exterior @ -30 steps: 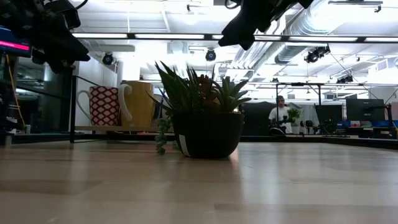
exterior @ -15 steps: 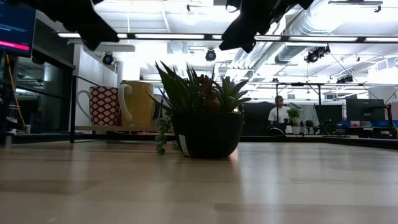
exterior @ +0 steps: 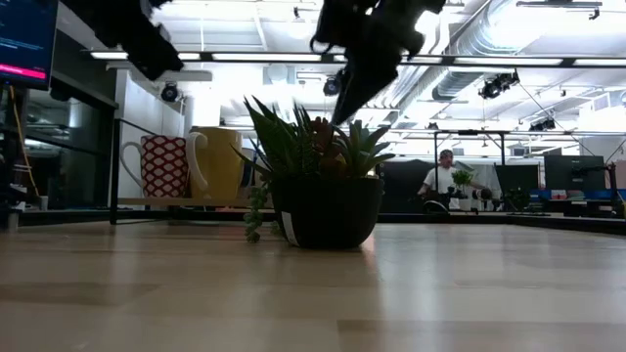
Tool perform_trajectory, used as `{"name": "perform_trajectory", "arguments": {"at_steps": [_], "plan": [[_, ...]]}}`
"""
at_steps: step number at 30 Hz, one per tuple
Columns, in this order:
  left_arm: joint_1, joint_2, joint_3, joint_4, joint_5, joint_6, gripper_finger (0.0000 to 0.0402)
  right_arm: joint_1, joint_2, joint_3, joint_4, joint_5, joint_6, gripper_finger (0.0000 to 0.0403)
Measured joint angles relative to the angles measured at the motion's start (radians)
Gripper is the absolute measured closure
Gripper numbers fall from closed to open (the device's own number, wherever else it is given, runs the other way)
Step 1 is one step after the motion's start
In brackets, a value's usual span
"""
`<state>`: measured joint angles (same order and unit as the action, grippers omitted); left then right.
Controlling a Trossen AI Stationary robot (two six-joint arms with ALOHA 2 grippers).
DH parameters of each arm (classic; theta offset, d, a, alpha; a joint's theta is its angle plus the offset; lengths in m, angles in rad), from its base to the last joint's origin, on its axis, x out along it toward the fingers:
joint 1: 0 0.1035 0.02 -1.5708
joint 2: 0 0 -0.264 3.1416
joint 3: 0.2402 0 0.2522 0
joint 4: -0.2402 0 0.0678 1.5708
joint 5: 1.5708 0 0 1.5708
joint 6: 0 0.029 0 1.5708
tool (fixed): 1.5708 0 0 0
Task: Place coffee mugs
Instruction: Put the gray patterned mug on the shelf
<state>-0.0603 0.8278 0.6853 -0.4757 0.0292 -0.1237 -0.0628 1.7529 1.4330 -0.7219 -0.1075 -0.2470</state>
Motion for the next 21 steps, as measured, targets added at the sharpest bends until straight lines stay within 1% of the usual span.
{"name": "perform_trajectory", "arguments": {"at_steps": [3,6,9,12,15,21], "plan": [[-0.017,-0.060,0.020,-0.092,-0.024,-0.029,0.0326,-0.001,0.035,0.009,-0.011,-0.002,-0.006,0.0269],[-0.032,-0.149,0.019,-0.184,-0.063,-0.064,0.0326,-0.001,0.039,0.010,-0.010,0.002,-0.006,0.0269],[-0.046,-0.230,0.017,-0.245,-0.092,-0.108,0.0326,0.000,0.038,0.013,-0.013,0.032,-0.005,0.0269],[-0.059,-0.288,0.003,-0.277,-0.095,-0.111,0.0326,0.000,0.042,0.000,-0.009,0.040,-0.013,0.0269],[-0.068,-0.316,-0.009,-0.305,-0.110,-0.111,0.0326,0.003,0.054,-0.010,-0.037,0.056,-0.015,0.0269],[-0.073,-0.327,-0.017,-0.299,-0.116,-0.112,0.0326,0.004,0.089,-0.008,-0.002,0.074,-0.001,0.0269]]}}
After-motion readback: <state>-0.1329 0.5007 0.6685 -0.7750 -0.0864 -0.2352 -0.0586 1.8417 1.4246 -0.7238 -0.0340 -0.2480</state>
